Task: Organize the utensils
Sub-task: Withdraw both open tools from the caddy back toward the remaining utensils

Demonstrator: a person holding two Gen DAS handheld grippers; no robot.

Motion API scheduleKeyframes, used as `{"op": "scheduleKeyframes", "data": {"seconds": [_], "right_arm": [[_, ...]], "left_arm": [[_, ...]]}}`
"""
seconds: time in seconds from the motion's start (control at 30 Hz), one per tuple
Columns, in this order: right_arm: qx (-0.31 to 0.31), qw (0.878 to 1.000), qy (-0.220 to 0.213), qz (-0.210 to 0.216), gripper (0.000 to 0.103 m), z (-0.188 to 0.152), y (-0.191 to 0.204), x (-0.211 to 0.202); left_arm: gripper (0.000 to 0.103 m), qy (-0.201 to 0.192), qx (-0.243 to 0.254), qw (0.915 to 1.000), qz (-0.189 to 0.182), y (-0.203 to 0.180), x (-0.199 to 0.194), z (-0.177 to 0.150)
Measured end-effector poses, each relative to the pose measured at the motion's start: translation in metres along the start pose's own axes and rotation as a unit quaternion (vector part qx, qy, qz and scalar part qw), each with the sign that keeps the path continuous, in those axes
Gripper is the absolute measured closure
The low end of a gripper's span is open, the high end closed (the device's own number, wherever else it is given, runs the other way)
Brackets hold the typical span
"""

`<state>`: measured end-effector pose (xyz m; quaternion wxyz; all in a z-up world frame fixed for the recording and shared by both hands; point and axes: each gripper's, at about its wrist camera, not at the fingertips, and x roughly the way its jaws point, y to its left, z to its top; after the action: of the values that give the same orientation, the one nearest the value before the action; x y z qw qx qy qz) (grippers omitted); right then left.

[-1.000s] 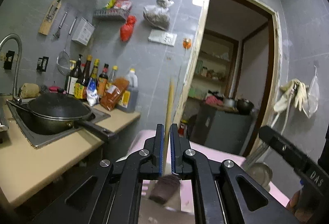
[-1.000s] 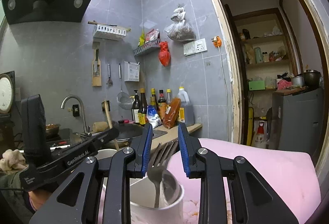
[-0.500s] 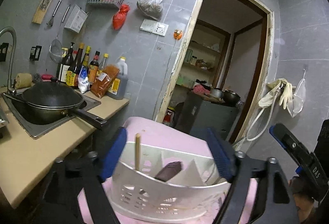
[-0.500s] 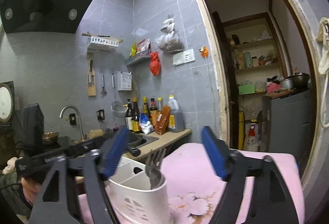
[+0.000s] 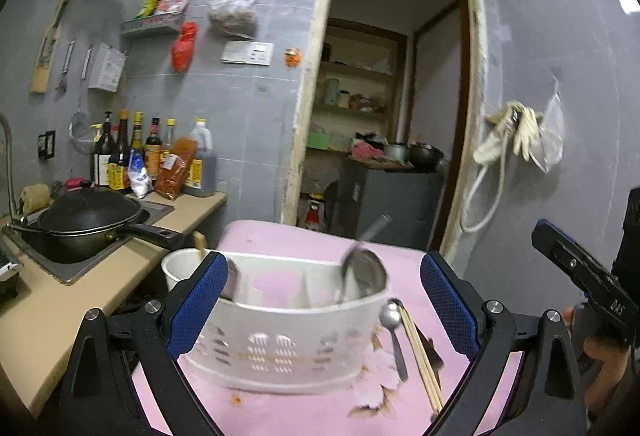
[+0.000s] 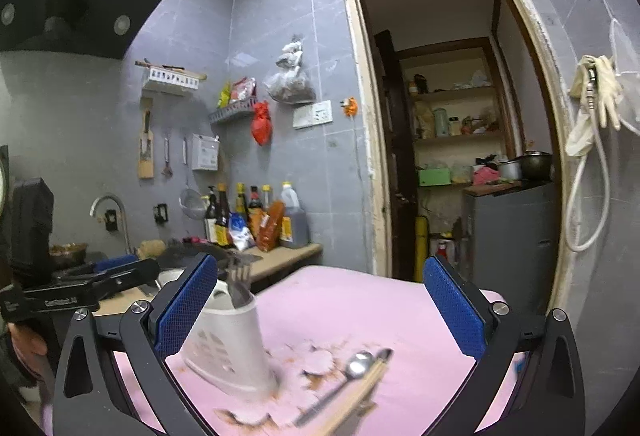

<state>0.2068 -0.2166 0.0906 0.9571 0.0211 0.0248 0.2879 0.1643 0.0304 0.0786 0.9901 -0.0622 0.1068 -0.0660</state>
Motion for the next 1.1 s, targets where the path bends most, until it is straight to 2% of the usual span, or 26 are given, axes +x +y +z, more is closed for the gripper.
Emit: {"op": "scheduleKeyframes", "data": {"seconds": [0.1, 0.2, 0.43, 0.67, 0.73, 0.77, 0.83, 0.97, 1.1], "right_arm": [[-0.002, 1.000, 0.013, -0.013, 0.000, -0.007, -0.009, -0.011], [0.000, 0.999, 0.035, -0.026, 0.000, -0.015, -0.018, -0.017], [0.017, 0.992, 0.112, -0.050, 0.000, -0.034, -0.043, -0.012], [0.056, 0.971, 0.225, -0.056, 0.000, -0.063, -0.065, 0.013], [0.059, 0.966, 0.248, -0.052, 0.005, -0.071, -0.067, 0.018], [0.059, 0.963, 0.259, -0.049, 0.007, -0.075, -0.067, 0.020], [0.059, 0.958, 0.279, -0.042, 0.021, -0.081, -0.067, 0.024], [0.061, 0.947, 0.313, -0.027, 0.032, -0.087, -0.066, 0.036], [0.053, 0.937, 0.344, -0.013, 0.044, -0.092, -0.063, 0.054]], "left_arm": [[0.008, 0.017, 0.014, 0.9997, -0.011, -0.012, 0.004, -0.008], [0.008, 0.050, 0.018, 0.9982, -0.029, -0.020, 0.011, -0.016], [0.008, 0.129, 0.016, 0.9896, -0.063, -0.034, 0.027, -0.039], [0.009, 0.169, 0.048, 0.9816, -0.074, -0.054, 0.034, -0.054], [0.011, 0.181, 0.055, 0.9788, -0.079, -0.057, 0.039, -0.057], [0.015, 0.189, 0.056, 0.9770, -0.081, -0.059, 0.042, -0.059], [0.025, 0.208, 0.058, 0.9726, -0.087, -0.060, 0.048, -0.063], [0.044, 0.244, 0.056, 0.9642, -0.086, -0.059, 0.062, -0.072], [0.054, 0.279, 0.058, 0.9551, -0.083, -0.059, 0.076, -0.083]]}}
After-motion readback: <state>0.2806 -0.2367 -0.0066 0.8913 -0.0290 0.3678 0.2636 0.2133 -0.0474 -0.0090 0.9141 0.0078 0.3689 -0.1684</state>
